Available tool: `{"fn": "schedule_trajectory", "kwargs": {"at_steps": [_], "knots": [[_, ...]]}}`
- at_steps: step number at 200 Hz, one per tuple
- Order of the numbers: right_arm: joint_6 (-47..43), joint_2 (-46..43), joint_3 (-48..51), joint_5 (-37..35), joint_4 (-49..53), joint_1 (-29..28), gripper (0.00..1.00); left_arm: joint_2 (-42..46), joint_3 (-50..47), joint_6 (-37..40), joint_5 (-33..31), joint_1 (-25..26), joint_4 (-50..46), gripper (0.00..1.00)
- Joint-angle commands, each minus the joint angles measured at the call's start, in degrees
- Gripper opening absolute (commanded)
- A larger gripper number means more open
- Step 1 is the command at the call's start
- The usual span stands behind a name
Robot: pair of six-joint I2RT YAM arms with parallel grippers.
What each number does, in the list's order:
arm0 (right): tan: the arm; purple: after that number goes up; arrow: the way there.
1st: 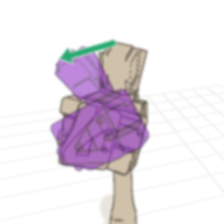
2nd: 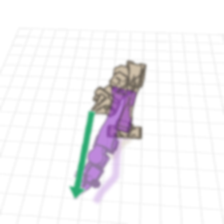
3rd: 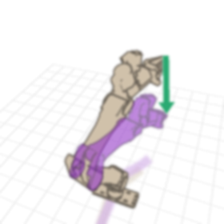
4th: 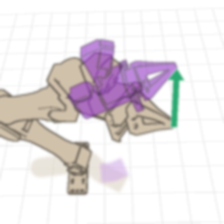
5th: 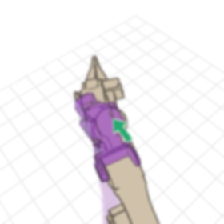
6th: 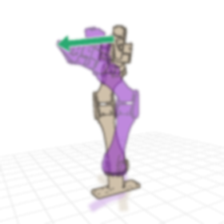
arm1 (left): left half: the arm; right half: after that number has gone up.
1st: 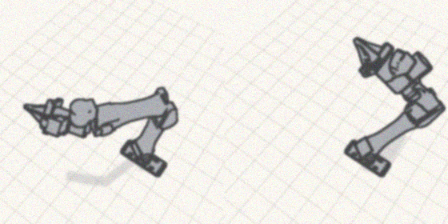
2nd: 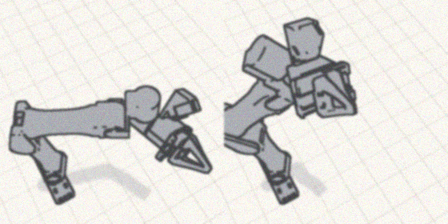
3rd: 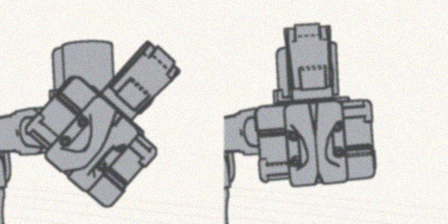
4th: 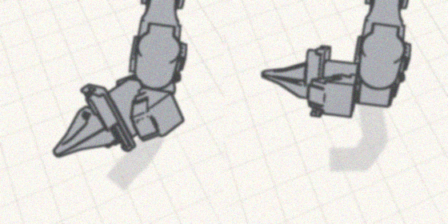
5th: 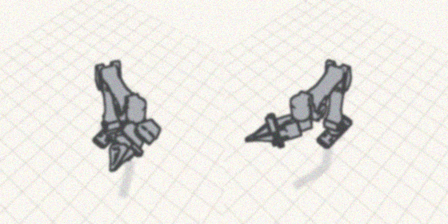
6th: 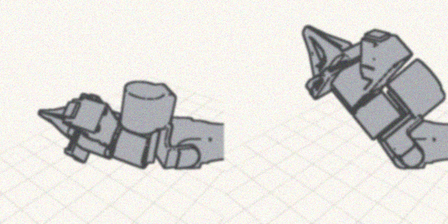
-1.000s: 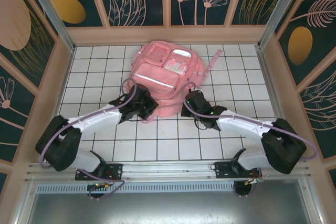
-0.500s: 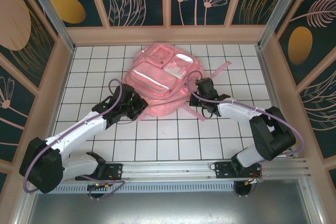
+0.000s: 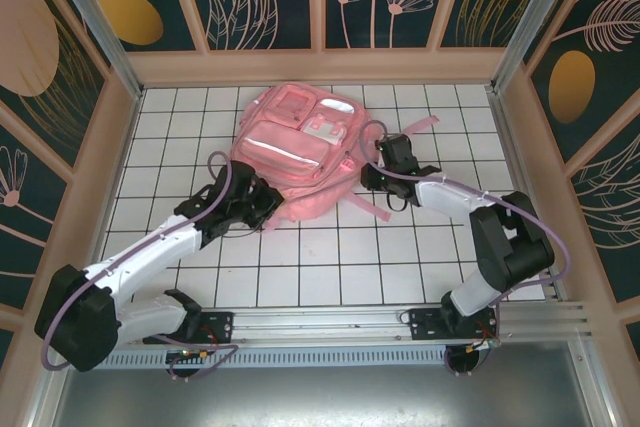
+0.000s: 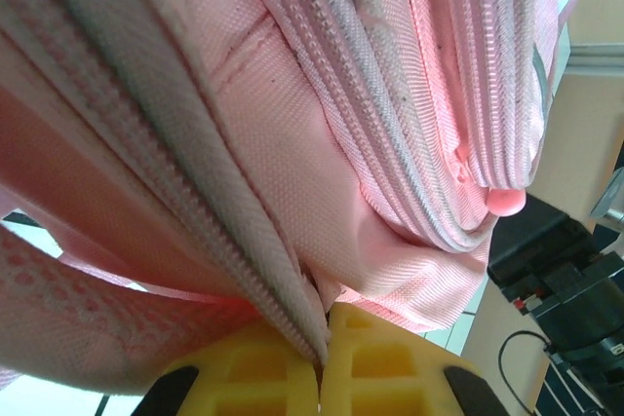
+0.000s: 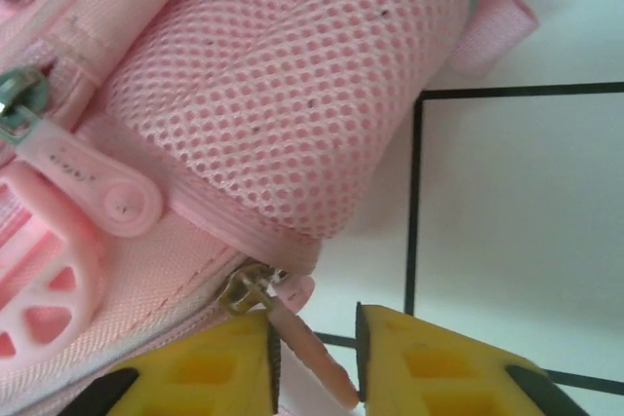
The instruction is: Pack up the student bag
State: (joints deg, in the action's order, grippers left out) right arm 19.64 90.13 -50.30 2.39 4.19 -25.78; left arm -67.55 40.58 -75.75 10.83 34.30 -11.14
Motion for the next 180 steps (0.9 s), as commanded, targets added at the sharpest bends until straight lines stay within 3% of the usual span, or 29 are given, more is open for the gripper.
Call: {"fn": "schedule_trajectory", "kwargs": {"at_steps": [1,30,50,70,78,100,108,118,139,180], "knots": [[0.98,-3.85,-3.15,-7.58,0.75,3.00,0.39,-2.15,3.21,-1.67,-0.28,2.74,3.70,0.00],[2.30,-8.33,-2.83,-7.96,1.92,3.10,0.55,-8.36,5.11,-4.75,-0.32,7.47,11.15,0.00],[3.06,-11.30,-2.28,-8.77,2.79,3.12,0.63,-14.38,10.42,-2.39,-0.33,10.01,11.17,0.00],[3.45,-14.30,-1.57,-9.45,3.43,3.36,0.70,-17.98,14.74,0.79,-1.81,11.72,10.67,0.11],[3.94,-15.51,-1.24,-9.89,3.86,3.44,0.75,-18.93,16.38,1.48,-1.54,11.96,10.70,0.24],[4.53,-19.37,0.53,-10.68,3.83,3.72,0.88,-20.29,20.32,4.66,-1.59,12.87,8.99,0.72],[4.68,-20.76,1.26,-10.95,3.78,3.99,0.98,-20.33,21.59,6.03,-2.05,12.94,6.94,0.84],[4.87,-22.46,2.19,-11.53,3.78,4.49,0.99,-19.89,23.23,7.48,-2.98,12.98,3.55,0.93],[5.61,-26.19,4.67,-12.94,3.05,5.91,0.99,-18.33,27.96,12.87,-7.43,12.94,-4.26,0.98],[1.85,-38.04,16.12,-18.58,-8.76,6.70,0.99,-14.33,36.05,27.49,-28.22,8.92,-19.98,0.98]]}}
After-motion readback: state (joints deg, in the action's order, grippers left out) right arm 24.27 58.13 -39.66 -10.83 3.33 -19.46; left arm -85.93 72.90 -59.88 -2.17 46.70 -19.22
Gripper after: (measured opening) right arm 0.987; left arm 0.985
